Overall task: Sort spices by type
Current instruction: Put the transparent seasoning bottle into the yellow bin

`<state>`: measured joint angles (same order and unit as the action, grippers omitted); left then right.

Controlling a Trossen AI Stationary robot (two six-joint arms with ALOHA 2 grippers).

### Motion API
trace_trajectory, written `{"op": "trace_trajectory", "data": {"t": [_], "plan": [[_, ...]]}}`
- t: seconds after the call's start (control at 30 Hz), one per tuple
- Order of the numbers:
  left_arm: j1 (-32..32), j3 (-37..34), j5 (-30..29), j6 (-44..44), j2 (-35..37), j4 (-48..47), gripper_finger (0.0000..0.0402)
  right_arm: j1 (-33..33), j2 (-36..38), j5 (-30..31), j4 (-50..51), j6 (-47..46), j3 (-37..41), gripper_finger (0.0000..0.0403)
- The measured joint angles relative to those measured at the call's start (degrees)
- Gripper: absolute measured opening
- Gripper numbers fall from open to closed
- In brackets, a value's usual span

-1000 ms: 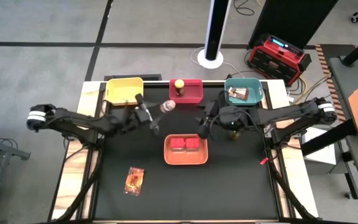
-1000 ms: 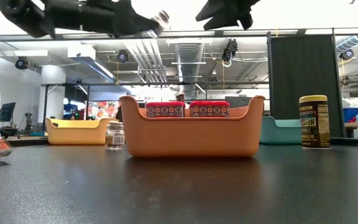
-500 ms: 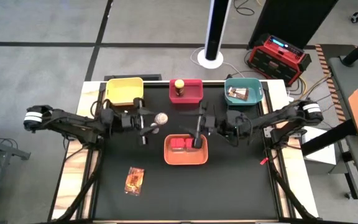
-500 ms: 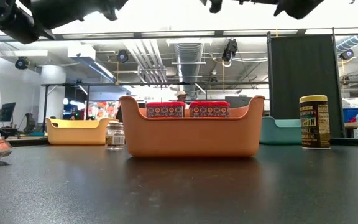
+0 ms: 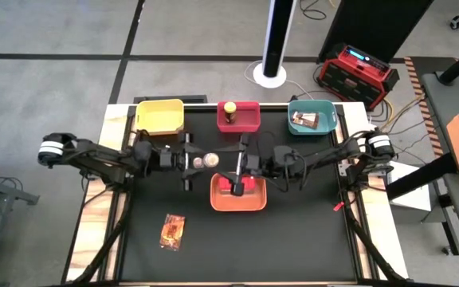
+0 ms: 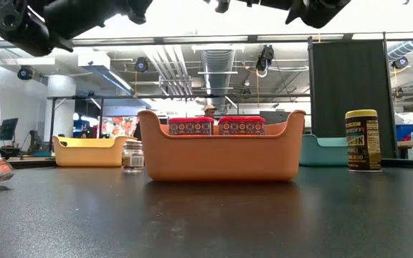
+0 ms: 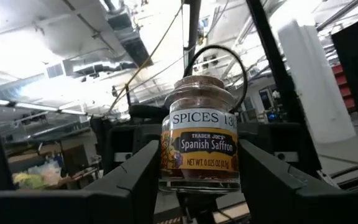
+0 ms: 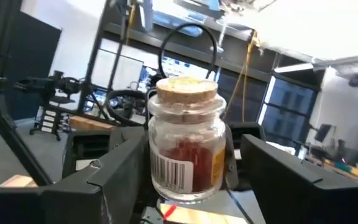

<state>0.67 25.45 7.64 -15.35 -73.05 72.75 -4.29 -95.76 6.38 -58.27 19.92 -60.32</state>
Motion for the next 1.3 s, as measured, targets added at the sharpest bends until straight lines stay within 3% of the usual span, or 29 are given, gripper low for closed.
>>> {"op": "trace_trajectory", "data": {"t": [0.13,0.5,0.63,0.77,0.93,1.1,1.3], "plan": [[-0.1,-0.2,0.9,-0.1,-1.4,1.7,0.0171,0.0,-0.2,-3.8,0.2,0.4,-0.1,0.0267],[-0.1,0.1,1.1,-0.1,-4.3,2.0,0.0171,-0.1,-0.1,-3.9,2.0,0.7,-0.5,0.0246],[-0.1,0.1,1.2,-0.2,-4.5,3.1,0.0171,-0.1,-0.1,-3.9,2.0,1.1,-0.4,0.0224],[-0.1,0.1,1.5,0.0,-4.6,3.6,0.0172,-0.1,-0.1,-4.1,1.8,1.1,-0.4,0.0177],[-0.2,0.0,-0.5,1.8,-4.6,3.8,0.0199,0.0,-0.1,-3.8,1.9,1.6,-0.4,0.0176],[-0.2,0.0,-8.0,4.5,-4.4,2.1,0.0234,0.1,1.2,-0.4,4.4,3.9,-0.3,0.0176],[-0.1,-0.1,-9.6,5.3,-4.4,-3.5,0.0255,-1.3,5.1,9.3,16.3,10.6,-0.3,0.0176]]}}
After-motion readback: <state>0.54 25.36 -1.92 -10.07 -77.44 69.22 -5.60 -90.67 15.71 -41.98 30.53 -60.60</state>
